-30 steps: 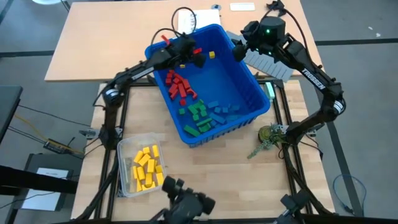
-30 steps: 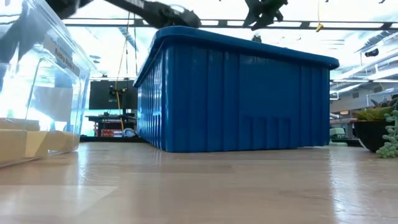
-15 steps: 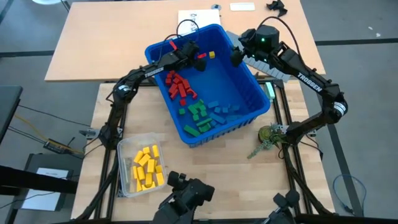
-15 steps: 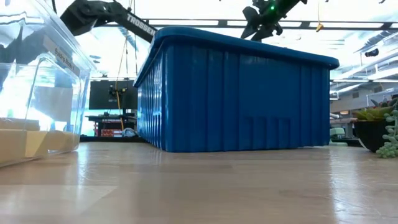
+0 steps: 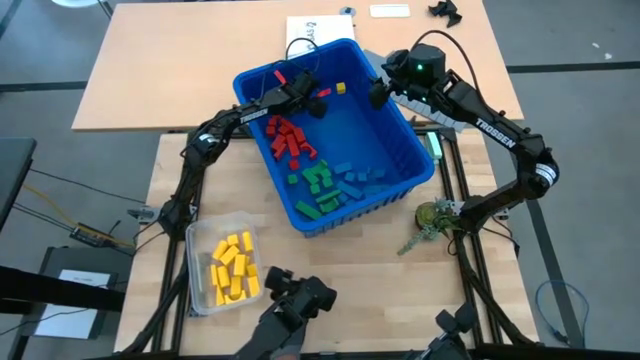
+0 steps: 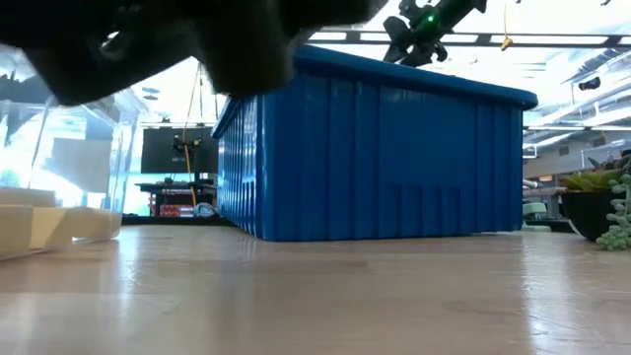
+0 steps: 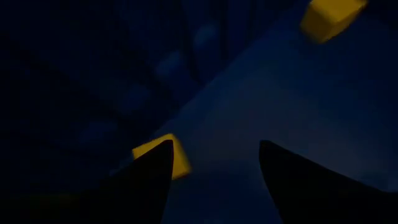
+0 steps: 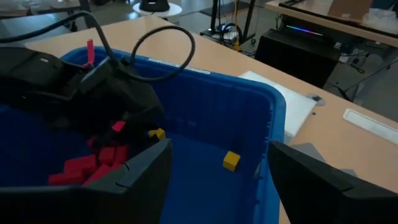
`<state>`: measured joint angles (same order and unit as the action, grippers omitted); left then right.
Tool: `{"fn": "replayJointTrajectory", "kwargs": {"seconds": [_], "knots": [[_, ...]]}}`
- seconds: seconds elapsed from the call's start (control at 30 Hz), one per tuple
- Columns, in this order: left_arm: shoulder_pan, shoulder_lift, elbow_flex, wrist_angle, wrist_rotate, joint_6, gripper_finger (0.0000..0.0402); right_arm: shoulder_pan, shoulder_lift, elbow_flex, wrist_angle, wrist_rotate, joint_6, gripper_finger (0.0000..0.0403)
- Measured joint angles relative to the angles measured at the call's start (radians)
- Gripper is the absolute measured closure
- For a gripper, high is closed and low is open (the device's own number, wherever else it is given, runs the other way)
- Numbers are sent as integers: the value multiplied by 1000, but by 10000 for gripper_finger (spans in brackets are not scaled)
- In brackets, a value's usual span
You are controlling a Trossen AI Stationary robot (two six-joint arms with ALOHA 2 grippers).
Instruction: Sort Items/Unsort Items
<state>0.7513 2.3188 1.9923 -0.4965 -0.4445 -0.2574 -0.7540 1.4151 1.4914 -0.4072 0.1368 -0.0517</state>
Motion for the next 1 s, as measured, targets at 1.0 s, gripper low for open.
{"fn": "replayJointTrajectory", "kwargs": {"seconds": [1.0], "knots": [[-78, 84, 143, -143, 154, 199, 154, 2, 1, 0, -24, 0, -2, 142]]}}
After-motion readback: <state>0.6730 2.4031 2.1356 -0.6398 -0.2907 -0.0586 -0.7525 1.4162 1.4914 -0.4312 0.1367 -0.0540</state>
